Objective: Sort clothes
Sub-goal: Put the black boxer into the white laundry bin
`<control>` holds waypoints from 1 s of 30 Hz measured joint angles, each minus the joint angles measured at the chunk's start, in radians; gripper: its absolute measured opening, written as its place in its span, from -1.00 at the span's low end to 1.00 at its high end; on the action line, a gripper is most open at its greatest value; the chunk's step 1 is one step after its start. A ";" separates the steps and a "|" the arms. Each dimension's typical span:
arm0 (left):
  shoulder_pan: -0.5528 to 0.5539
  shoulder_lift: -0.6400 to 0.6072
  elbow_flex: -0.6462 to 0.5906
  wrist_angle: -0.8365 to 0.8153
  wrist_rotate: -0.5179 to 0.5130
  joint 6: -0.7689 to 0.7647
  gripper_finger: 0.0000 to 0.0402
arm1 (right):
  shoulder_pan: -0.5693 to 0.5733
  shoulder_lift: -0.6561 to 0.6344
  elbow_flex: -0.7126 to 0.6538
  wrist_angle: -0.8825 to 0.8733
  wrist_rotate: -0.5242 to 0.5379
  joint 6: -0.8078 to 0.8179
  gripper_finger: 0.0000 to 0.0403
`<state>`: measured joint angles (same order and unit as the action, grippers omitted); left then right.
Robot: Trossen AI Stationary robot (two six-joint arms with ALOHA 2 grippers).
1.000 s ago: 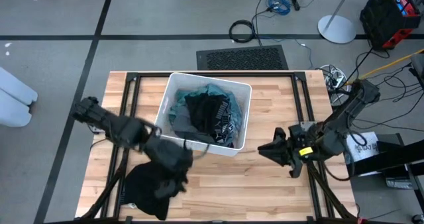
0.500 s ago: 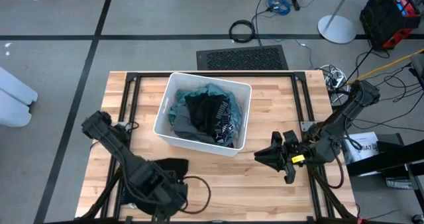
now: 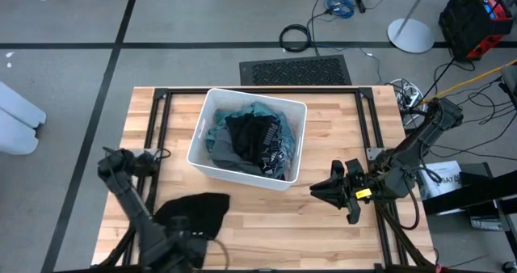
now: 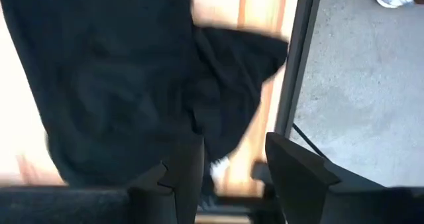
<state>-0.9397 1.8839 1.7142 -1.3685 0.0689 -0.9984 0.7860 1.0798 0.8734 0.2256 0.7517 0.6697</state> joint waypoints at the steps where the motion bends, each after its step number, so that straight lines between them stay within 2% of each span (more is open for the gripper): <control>1: -0.022 -0.005 -0.011 0.000 0.000 -0.050 -0.15 | -0.001 0.000 0.000 0.000 0.001 0.000 -0.60; 5: -0.108 -0.007 -0.039 0.002 0.000 -0.233 -0.15 | -0.023 0.000 0.000 0.000 0.001 0.000 -0.60; 8: -0.156 -0.008 -0.066 0.062 0.000 -0.352 -0.15 | -0.041 0.000 0.000 -0.001 -0.001 0.003 -0.60; 16: -0.245 -0.008 -0.207 0.198 -0.012 -0.631 -0.15 | -0.117 0.000 0.000 -0.001 -0.130 0.030 -0.60; 21: -0.267 -0.011 -0.282 0.281 -0.012 -0.689 -0.15 | -0.167 0.000 0.000 -0.009 -0.176 0.057 -0.60; 25: -0.280 -0.011 -0.399 0.389 0.017 -0.731 -0.15 | -0.200 0.000 0.000 -0.038 -0.188 0.098 -0.60; 30: -0.261 -0.011 -0.522 0.424 0.029 -0.747 -0.15 | -0.248 0.000 0.000 -0.059 -0.220 0.161 -0.60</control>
<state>-1.2011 1.8729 1.1919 -0.9446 0.0978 -1.7457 0.5383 1.0794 0.8734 0.1668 0.5319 0.8306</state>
